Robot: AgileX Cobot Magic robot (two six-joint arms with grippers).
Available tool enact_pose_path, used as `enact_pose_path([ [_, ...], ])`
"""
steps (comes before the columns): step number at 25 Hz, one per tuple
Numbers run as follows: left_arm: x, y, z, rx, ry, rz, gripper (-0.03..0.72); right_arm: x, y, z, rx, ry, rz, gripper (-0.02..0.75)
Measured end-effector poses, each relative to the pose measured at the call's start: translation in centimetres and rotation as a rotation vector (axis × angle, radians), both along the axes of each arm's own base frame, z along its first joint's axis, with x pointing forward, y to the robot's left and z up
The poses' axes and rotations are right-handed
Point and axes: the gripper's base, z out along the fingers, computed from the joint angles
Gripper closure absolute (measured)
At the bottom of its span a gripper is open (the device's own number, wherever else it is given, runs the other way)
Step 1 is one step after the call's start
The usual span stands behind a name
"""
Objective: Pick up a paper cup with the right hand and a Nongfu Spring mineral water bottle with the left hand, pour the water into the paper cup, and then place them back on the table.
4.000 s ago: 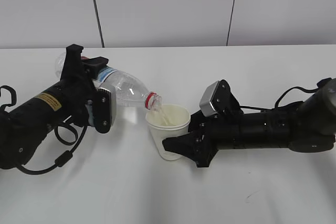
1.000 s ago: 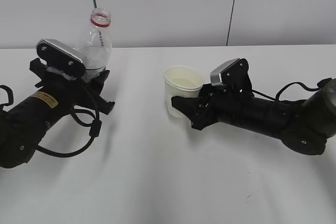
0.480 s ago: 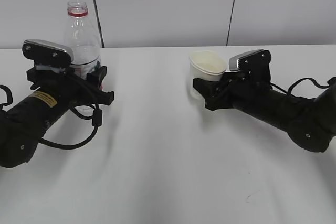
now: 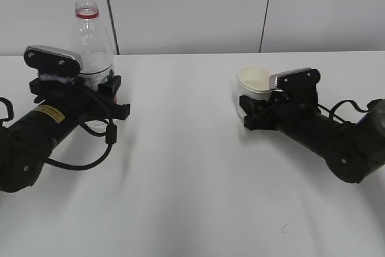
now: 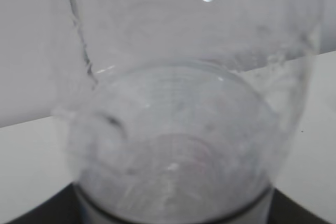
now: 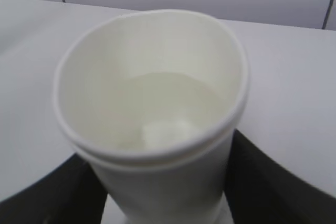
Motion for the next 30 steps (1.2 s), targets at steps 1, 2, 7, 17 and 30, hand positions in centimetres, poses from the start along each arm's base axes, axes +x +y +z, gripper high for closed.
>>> enact_pose_path([
  [1, 0.0, 0.0, 0.0, -0.001, 0.0, 0.0, 0.344, 0.0, -0.1, -0.2, -0.005, 0.002, -0.009, 0.277],
  [2, 0.0, 0.0, 0.0, -0.001, 0.0, 0.0, 0.344, 0.0, -0.2, -0.5, -0.011, 0.003, -0.017, 0.277],
  [7, 0.0, 0.0, 0.0, -0.001, 0.001, 0.001, 0.344, 0.0, -0.4, -1.4, -0.003, 0.0, -0.049, 0.277],
  [17, 0.0, 0.0, 0.0, -0.002, 0.001, 0.001, 0.344, 0.0, -0.4, -1.5, 0.001, -0.01, -0.05, 0.269],
  [30, 0.0, 0.0, 0.0, -0.005, 0.002, 0.002, 0.344, 0.0, -0.5, -1.6, -0.003, -0.005, -0.052, 0.143],
])
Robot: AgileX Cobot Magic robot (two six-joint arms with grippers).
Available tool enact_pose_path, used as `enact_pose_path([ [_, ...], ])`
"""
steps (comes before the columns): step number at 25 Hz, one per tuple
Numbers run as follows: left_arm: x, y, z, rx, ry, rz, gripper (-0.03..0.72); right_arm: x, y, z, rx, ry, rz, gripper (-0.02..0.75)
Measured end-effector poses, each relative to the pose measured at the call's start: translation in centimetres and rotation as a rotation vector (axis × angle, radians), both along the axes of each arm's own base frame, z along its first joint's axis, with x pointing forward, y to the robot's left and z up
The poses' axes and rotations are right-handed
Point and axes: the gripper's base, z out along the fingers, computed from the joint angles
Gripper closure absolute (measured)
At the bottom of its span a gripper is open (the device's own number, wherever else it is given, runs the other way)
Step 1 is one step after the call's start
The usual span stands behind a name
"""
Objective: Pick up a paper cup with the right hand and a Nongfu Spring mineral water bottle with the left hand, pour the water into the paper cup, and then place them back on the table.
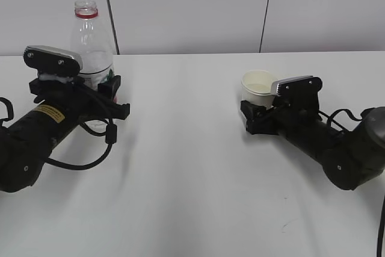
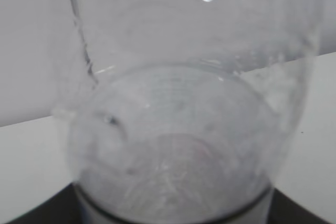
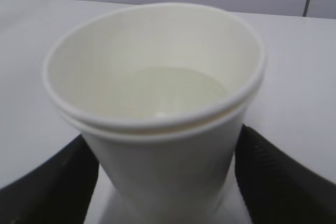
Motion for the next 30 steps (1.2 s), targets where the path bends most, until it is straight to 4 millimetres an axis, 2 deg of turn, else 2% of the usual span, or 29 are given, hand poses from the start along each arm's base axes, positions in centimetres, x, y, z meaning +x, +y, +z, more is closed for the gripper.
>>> enact_pose_path([
  [6, 0.0, 0.0, 0.0, 0.0, 0.0, 0.001, 0.344, -1.4, -0.3, -0.7, -0.009, 0.049, -0.002, 0.142],
  [11, 0.0, 0.0, 0.0, -0.002, 0.0, 0.005, 0.344, -2.8, -0.5, -0.2, -0.003, 0.048, 0.0, 0.141],
  [17, 0.0, 0.1, -0.1, -0.006, 0.003, 0.01, 0.344, -5.0, -0.8, 1.6, 0.008, 0.025, 0.001, 0.146],
  [23, 0.7, -0.2, -1.0, -0.057, 0.034, 0.019, 0.344, -6.4, -1.1, 3.8, 0.018, -0.016, 0.001, 0.151],
  [26, 1.3, -0.4, -1.3, -0.066, 0.03, 0.024, 0.344, -6.8, -1.2, 4.1, 0.019, -0.018, 0.001, 0.151],
  [30, 1.9, -0.6, -2.7, -0.069, 0.056, 0.029, 0.344, -7.1, -1.2, 4.1, 0.018, -0.014, 0.001, 0.152],
])
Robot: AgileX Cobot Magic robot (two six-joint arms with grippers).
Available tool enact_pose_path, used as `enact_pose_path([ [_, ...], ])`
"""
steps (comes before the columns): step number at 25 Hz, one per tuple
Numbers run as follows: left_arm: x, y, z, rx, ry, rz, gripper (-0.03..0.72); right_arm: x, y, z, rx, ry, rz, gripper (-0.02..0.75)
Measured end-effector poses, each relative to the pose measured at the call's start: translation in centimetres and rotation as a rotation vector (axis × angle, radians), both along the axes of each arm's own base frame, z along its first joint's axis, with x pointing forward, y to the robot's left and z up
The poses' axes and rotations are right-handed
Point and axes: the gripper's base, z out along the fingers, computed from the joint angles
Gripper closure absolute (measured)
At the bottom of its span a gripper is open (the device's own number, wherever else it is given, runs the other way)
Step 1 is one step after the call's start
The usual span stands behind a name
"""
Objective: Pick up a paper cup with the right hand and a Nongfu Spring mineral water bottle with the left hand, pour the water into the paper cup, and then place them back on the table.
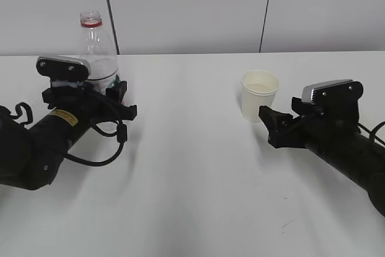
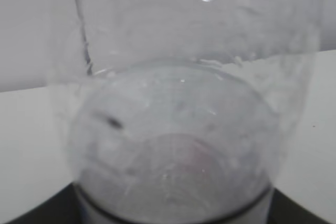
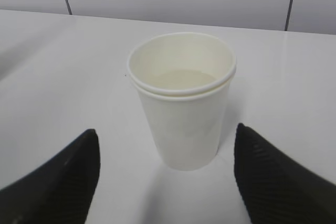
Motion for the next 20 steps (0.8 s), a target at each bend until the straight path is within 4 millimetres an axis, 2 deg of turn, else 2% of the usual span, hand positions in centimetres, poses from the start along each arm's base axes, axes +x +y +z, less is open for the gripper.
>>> enact_pose_path([
  [3, 0.2, -0.1, -0.6, -0.003, 0.01, 0.001, 0.344, -0.3, 0.0, -0.1, -0.002, 0.009, 0.0, 0.152],
  [11, 0.2, -0.1, -0.6, -0.006, 0.008, 0.002, 0.329, -0.8, -0.1, -0.4, -0.005, 0.028, 0.0, 0.152],
  [17, 0.2, -0.1, -0.7, -0.007, 0.01, 0.001, 0.148, -0.9, -0.2, -0.3, -0.005, 0.027, 0.002, 0.152],
  [20, 0.2, -0.1, -0.7, -0.005, 0.015, 0.0, 0.122, -1.3, -0.2, 0.1, -0.004, 0.021, 0.002, 0.152],
])
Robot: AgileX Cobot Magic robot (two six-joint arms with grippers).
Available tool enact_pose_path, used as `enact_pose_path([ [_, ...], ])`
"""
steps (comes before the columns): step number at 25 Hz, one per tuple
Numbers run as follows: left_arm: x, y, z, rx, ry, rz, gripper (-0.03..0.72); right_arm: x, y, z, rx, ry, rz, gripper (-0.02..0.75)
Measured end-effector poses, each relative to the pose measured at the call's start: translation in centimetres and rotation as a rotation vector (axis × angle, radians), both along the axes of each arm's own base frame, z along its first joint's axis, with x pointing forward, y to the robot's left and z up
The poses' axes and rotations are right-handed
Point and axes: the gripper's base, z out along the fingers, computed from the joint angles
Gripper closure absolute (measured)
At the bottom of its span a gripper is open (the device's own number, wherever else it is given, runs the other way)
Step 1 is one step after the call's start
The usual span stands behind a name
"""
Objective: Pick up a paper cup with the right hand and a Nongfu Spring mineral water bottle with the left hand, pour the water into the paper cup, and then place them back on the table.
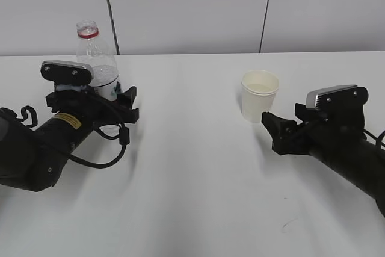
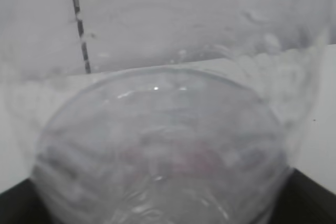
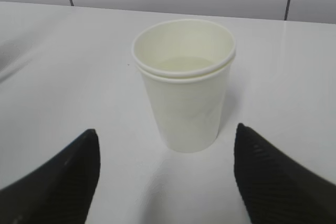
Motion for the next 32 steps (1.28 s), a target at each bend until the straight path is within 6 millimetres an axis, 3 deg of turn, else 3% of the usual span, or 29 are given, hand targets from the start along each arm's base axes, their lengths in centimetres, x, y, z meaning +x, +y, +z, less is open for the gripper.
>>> enact_pose_path([
  [8, -1.7, 0.7, 1.4, 0.0, -0.005, -0.003, 0.113, -0.9, -0.2, 0.5, 0.0, 0.002, 0.0, 0.152],
  [22, -6.7, 2.7, 2.5, 0.024, 0.042, -0.009, 0.112, -2.9, -0.5, -0.3, -0.006, 0.068, 0.003, 0.153],
  [27, -8.2, 3.3, 4.2, 0.018, 0.038, -0.01, 0.112, -3.7, -0.5, 0.7, 0.009, 0.05, 0.011, 0.153],
  [32, -9.4, 3.7, 4.7, 0.054, 0.18, -0.018, 0.113, -5.3, -0.8, 2.2, 0.031, 0.028, 0.011, 0.153],
])
